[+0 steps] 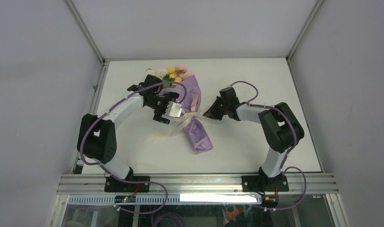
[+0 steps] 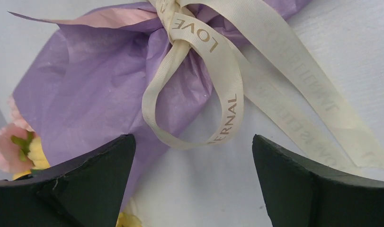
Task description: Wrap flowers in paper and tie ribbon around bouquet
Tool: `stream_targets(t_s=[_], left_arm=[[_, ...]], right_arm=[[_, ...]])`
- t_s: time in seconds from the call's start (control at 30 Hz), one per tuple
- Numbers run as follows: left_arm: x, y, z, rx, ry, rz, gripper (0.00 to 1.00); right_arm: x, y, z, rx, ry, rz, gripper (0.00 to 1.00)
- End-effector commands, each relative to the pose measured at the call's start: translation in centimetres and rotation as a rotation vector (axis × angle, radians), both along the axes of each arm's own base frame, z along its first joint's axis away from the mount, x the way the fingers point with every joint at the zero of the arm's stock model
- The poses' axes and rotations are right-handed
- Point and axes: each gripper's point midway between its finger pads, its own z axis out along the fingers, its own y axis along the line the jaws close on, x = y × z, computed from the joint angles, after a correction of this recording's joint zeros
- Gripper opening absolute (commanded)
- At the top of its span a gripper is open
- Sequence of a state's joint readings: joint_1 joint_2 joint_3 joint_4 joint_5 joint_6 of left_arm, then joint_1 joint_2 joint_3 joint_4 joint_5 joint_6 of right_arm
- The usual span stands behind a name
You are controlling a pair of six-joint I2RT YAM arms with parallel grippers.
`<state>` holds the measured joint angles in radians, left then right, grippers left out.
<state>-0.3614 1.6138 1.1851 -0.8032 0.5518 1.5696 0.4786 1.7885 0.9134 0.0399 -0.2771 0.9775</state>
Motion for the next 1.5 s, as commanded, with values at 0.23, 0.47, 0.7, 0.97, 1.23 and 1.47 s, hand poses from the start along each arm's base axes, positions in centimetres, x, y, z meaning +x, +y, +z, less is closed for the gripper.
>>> stream_targets(t_s=[0.23, 0.47, 0.7, 0.97, 1.23, 1.47], left_arm=[[-0.9, -3.4, 0.8, -0.052, -0.157, -0.240, 0.99], [-2.1, -3.9, 3.7, -0.094, -0.213, -0.245, 0.99], [-3.3, -4.7, 3.7, -0.117, -0.212, -0.299, 0.99], [-2.0, -5.3, 1.5, -0.067, -0.196, -0.332, 0.99], [-2.2, -5.8, 1.0, -0.058, -0.164, -0.316, 0.63], [-2.2, -5.9, 0.0, -0.042, -0.143, -0.315, 0.75]], right_arm=[[0.9, 0.9, 2.2, 0.031, -0.066, 0.036, 0.00], [0.8, 0.8, 2.3, 0.027, -0.065, 0.038, 0.00], [0.6, 0.9, 1.9, 0.031, -0.054, 0.047, 0.00], [0.5, 0.7, 1.7, 0.029, -0.049, 0.053, 0.00], [0.5, 0.7, 1.6, 0.037, -0.049, 0.057, 0.00], [0.6, 0.7, 1.4, 0.042, -0.043, 0.058, 0.00]])
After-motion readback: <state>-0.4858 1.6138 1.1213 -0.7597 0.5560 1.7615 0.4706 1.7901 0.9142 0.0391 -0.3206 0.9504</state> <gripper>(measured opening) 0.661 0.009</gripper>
